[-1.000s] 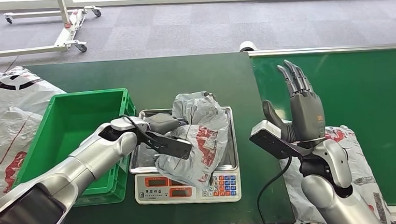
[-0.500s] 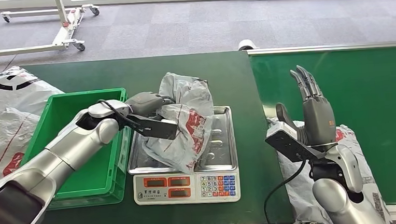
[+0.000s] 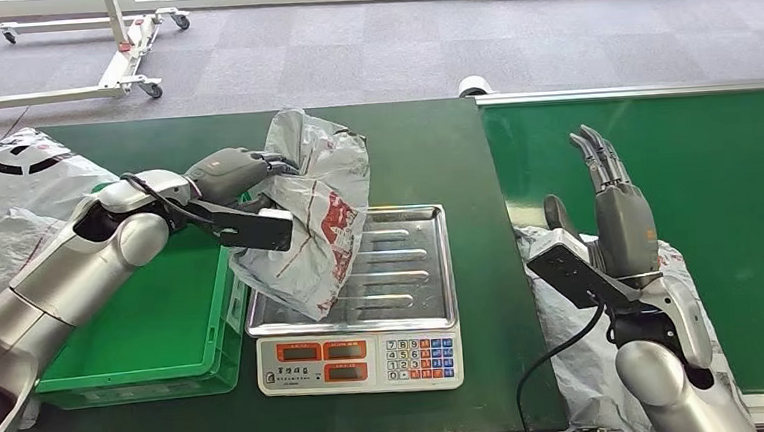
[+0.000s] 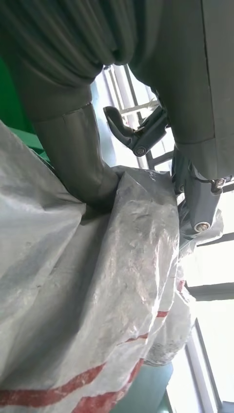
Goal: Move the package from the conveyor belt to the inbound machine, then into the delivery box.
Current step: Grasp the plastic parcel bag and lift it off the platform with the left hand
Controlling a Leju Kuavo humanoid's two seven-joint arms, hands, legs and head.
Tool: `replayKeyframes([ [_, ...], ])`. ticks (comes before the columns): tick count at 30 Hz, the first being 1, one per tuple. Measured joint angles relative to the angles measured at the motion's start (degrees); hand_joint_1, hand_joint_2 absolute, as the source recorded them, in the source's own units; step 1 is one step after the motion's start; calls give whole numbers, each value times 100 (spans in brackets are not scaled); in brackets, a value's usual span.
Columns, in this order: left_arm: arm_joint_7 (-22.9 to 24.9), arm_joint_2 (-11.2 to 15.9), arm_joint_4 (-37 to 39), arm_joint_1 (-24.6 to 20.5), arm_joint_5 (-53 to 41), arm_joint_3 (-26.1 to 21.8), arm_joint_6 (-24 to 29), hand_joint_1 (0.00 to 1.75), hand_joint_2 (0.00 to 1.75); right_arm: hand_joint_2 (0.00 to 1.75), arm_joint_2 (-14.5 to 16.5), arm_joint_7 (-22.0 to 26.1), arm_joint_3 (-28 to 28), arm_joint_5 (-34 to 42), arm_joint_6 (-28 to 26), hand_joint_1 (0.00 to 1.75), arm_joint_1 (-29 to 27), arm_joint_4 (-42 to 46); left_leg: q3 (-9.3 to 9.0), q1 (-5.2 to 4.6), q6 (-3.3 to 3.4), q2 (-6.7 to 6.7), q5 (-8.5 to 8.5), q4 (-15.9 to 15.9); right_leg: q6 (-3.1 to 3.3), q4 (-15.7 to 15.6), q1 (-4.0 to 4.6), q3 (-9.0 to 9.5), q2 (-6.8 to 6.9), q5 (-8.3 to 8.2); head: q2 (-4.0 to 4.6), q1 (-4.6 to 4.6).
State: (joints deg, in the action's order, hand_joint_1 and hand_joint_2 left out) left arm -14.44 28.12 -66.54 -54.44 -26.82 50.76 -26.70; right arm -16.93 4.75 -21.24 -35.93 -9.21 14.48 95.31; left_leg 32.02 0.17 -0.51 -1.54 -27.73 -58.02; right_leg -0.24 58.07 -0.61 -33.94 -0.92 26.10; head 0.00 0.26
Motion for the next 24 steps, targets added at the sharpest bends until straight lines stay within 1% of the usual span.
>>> replayKeyframes([
  [5,93,459,-362,-48,122,-97,-81,175,175,0,-93,7,80,37,-39,0,-128,68,2,2,-1,5,-1,0,2,0,3,-7,-5,-1,0,1],
  [9,183,935,-652,-182,342,-173,-221,175,175,0,-181,44,194,98,-75,0,-314,167,6,7,-4,14,-2,1,4,1,8,-13,-7,-3,0,1],
  [15,246,1620,-930,-342,448,-286,-285,175,175,0,-250,69,362,103,-169,0,-665,361,11,8,-4,16,-2,1,5,1,9,-21,-15,-2,0,2],
  [18,285,1848,-997,-366,462,-330,-289,175,175,0,-273,78,434,97,-208,0,-820,445,13,7,-4,16,-3,1,5,1,8,-22,-16,-2,0,1],
  [24,358,2200,-1093,-329,495,-352,-292,175,175,0,-295,97,522,78,-228,0,-950,528,15,7,-4,21,-3,1,6,1,7,-21,-17,-3,0,0],
])
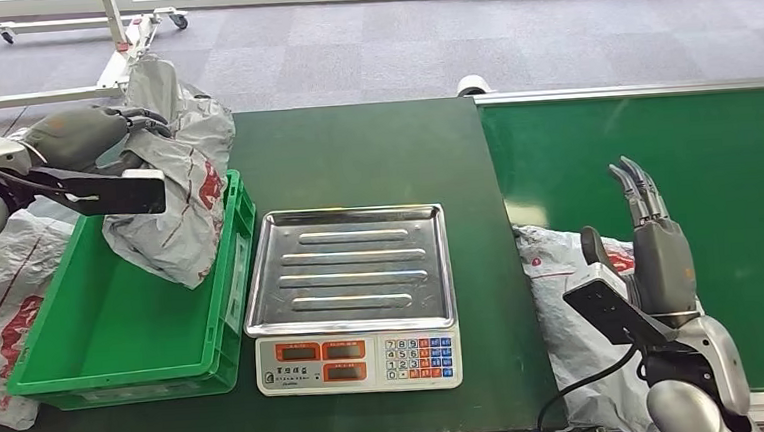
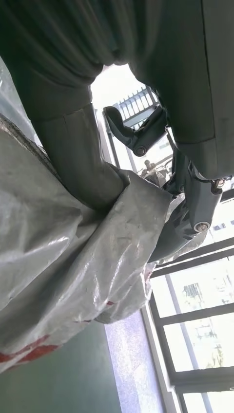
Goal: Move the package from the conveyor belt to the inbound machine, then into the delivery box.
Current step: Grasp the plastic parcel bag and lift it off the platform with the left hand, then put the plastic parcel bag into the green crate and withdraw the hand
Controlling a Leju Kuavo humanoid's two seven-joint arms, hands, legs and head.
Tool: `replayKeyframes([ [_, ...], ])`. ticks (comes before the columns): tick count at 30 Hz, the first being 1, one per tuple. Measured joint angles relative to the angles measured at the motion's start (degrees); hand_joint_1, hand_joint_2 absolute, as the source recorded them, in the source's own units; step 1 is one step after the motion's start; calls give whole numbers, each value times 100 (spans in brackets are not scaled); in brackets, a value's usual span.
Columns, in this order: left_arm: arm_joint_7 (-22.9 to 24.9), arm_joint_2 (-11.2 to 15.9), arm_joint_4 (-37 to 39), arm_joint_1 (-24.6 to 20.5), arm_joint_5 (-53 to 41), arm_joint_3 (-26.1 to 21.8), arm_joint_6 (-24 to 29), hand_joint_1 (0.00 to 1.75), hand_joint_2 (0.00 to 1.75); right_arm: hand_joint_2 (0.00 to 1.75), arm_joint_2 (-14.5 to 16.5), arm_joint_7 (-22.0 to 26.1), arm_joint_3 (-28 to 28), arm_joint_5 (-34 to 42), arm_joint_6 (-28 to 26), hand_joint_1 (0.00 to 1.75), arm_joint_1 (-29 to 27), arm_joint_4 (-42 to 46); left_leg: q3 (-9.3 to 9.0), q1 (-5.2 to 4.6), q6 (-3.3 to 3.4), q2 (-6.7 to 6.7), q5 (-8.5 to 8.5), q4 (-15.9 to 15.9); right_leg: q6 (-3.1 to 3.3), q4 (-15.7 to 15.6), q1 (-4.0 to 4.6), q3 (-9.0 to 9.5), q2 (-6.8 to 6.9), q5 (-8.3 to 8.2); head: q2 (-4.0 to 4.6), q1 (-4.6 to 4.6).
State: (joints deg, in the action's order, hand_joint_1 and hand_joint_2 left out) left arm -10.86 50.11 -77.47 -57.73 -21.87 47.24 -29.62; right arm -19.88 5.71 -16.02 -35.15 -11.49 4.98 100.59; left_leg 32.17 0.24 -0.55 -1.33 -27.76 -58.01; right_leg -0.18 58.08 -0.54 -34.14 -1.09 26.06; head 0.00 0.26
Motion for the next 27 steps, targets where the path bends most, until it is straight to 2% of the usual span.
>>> replayKeyframes([
  [4,13,402,-191,338,88,-137,21,175,175,0,-11,24,56,22,1,0,-78,10,-1,0,-3,17,-2,1,2,0,0,-6,-13,-1,0,1],
  [10,-9,1006,-538,1183,167,-609,134,175,175,0,-32,41,102,16,-9,0,-184,38,4,4,-7,17,-5,5,5,0,5,-17,-20,1,0,2],
  [17,13,1303,-766,1589,149,-904,105,171,175,0,-43,41,107,11,-11,0,-199,52,8,5,-7,18,-4,4,7,0,5,-16,-17,-2,0,0],
  [21,44,1460,-854,2069,-359,-1062,257,0,0,0,-42,17,114,-104,-20,0,-236,69,4,4,-8,25,-6,5,8,0,4,-20,-20,-2,0,2],
  [24,39,1424,-861,2594,-1363,-1240,703,0,0,0,-40,-53,137,-299,-52,0,-315,131,6,3,-9,23,-7,4,8,-1,6,-27,-23,-1,0,2],
  [27,34,1149,-826,2877,-2047,-1476,1063,0,0,0,-40,-96,166,-435,-98,0,-396,214,9,3,-10,15,-6,4,8,-2,8,-25,-18,-1,0,0],
])
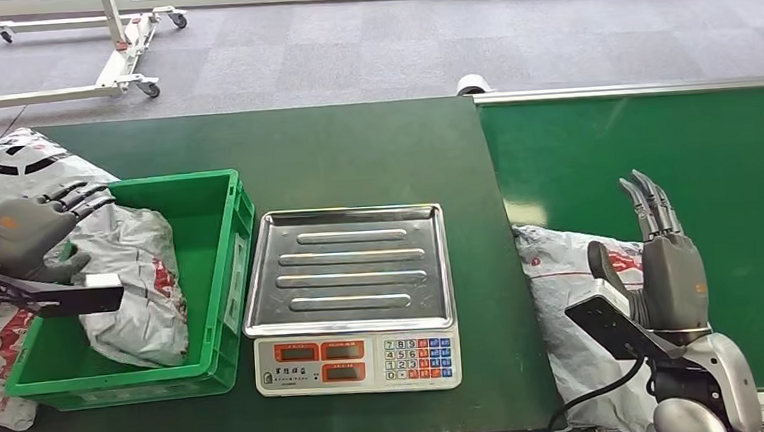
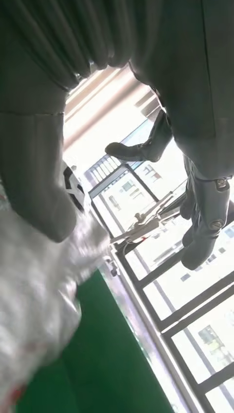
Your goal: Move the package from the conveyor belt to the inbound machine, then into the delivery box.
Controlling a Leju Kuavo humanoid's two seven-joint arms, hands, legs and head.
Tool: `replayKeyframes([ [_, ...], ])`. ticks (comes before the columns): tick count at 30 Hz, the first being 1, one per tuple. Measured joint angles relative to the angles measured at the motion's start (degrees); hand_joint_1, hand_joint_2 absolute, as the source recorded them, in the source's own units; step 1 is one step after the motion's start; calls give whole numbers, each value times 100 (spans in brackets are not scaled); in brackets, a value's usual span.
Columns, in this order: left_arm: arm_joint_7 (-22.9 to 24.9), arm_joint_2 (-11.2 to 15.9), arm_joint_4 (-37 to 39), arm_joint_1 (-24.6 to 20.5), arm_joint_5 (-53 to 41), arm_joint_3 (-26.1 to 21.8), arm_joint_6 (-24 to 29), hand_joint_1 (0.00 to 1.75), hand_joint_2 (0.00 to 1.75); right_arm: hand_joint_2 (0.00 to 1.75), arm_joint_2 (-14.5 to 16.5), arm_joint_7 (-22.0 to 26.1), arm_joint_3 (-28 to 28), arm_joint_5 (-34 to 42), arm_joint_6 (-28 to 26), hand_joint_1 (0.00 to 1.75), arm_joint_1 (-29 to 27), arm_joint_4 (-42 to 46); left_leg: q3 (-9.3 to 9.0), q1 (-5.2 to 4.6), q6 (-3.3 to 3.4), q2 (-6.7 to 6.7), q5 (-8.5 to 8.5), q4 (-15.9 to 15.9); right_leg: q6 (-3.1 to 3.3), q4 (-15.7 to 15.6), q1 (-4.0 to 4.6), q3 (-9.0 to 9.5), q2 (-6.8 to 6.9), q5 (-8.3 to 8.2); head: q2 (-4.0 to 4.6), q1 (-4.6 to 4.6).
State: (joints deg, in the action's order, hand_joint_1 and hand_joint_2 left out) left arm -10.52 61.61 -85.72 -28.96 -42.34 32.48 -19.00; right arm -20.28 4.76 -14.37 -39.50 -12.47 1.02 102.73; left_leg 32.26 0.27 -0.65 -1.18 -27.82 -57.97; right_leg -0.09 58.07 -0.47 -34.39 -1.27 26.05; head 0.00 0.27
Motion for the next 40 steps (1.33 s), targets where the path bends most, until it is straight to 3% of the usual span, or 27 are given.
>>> replayKeyframes([
  [9,81,-956,-19,57,-410,-646,549,0,0,0,2,2,42,-107,55,0,-216,172,-1,-1,0,5,0,-3,2,0,-5,0,-1,-5,0,0],
  [16,297,-1579,-213,133,-186,-1068,1019,0,0,0,-1,-47,69,215,551,0,-318,168,1,-1,0,6,0,-3,2,0,-4,-1,1,-5,0,-1],
  [20,433,-1987,-404,354,-123,-1249,1395,0,0,0,-81,-317,94,128,891,0,-359,133,1,-3,0,6,-1,-3,1,0,-7,-1,0,-4,0,1],
  [27,806,-2790,-920,1186,-2041,-1250,2534,0,0,0,-207,-720,213,-904,809,0,-840,181,1,-11,8,3,-11,-3,-7,-4,-16,0,2,2,0,0],
  [31,1220,-3389,-1149,1564,-3188,-1070,2400,0,0,0,-205,-940,215,-1628,637,0,-1208,407,4,-14,14,-3,-16,-3,-17,-5,-18,2,6,10,0,-1],
  [34,1372,-3784,-1292,1725,-3373,-953,2183,0,0,0,-205,-1158,223,-2127,655,0,-1405,580,4,-14,15,-1,-18,-3,-18,-5,-18,2,5,10,0,-2],
  [40,1379,-4231,-1456,1968,-3419,-894,1997,0,0,0,-200,-1335,241,-2382,938,0,-1703,776,4,-13,15,2,-19,-3,-18,-5,-18,2,6,10,0,-1],
])
